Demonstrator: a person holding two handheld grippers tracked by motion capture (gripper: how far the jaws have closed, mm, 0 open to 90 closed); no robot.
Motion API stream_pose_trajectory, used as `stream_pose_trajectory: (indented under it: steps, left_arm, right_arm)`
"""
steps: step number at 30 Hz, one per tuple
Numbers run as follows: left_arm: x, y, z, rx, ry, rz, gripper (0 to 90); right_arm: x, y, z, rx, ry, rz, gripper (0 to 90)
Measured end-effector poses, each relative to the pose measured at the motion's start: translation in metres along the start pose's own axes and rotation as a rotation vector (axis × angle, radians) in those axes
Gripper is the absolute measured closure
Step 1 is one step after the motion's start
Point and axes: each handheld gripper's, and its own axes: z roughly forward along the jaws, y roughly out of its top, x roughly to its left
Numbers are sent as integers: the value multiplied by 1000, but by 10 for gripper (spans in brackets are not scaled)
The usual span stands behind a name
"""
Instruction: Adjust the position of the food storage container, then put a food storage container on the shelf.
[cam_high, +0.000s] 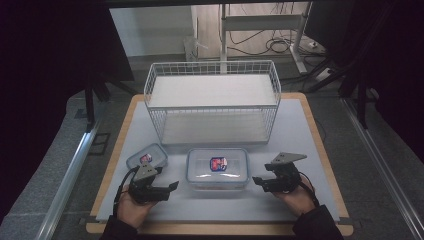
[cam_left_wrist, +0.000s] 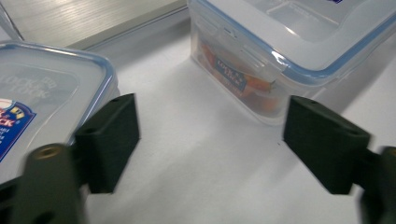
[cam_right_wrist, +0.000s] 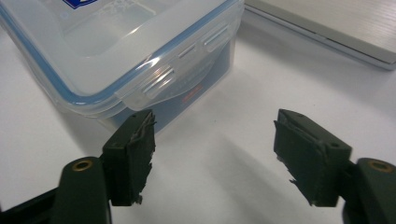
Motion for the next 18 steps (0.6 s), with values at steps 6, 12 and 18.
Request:
stream_pose_trajectory:
  steps: [6,12,18]
  left_arm:
    - [-3,2,4,15,-16,13,97]
    - [-2,3,10,12,-32,12,35]
    - [-1,15,12,7,-71,-27,24]
  right_arm:
    - [-2,1,-2,-33,-9,15,214]
    - [-1,1,-1,-29,-4,10,150]
    - [-1,4,-2,-32,17,17,118]
